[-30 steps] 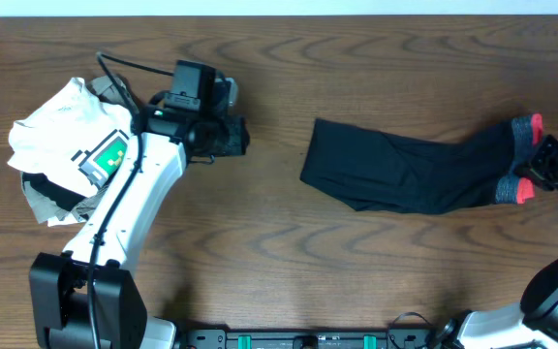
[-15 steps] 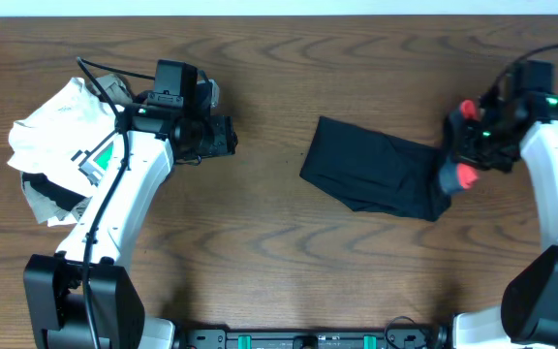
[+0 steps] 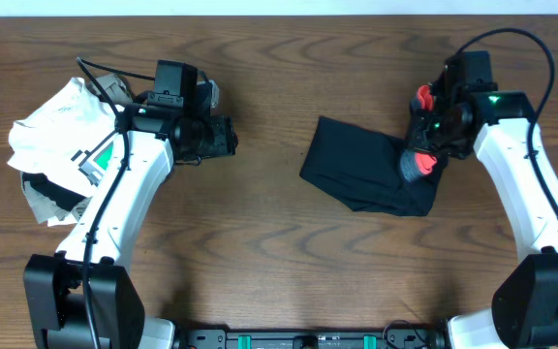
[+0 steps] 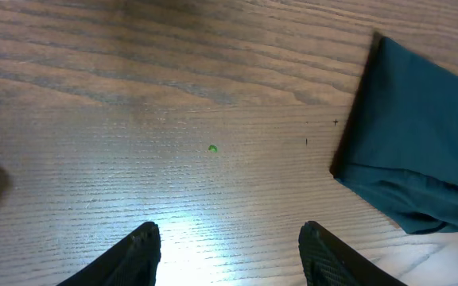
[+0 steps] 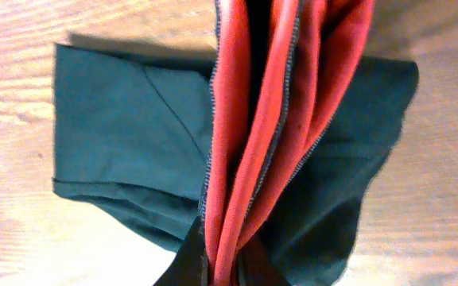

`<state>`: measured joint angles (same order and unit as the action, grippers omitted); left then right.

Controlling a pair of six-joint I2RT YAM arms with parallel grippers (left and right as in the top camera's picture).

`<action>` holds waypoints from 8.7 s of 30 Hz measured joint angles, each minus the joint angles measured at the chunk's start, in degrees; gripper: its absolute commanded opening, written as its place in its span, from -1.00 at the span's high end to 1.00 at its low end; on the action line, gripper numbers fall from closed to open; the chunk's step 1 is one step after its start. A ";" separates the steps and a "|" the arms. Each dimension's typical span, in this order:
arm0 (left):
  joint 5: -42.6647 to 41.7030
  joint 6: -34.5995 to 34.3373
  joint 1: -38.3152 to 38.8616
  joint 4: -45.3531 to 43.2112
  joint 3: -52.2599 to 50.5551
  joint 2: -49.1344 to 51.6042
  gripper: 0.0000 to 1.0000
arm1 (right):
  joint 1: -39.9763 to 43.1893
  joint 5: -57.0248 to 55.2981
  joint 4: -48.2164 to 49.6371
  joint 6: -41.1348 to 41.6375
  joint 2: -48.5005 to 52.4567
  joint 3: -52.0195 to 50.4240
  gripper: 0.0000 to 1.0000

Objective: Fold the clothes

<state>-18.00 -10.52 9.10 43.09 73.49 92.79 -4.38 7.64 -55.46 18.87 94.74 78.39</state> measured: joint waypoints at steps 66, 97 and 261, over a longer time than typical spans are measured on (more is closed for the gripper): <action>1.90 -0.20 0.00 0.15 0.00 0.00 -0.21 | -22.16 -1.49 13.22 1.95 8.31 8.26 0.95; 6.86 -0.33 0.00 1.51 0.00 0.00 -0.43 | -29.79 0.24 17.79 -5.75 11.93 8.31 -0.41; 13.42 -7.78 6.19 2.05 2.27 20.52 0.03 | -17.57 -5.25 -0.85 -5.09 11.93 3.08 -0.04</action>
<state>-4.58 -18.31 15.29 45.15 75.77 113.32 -21.96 2.39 -56.31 13.78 106.67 81.47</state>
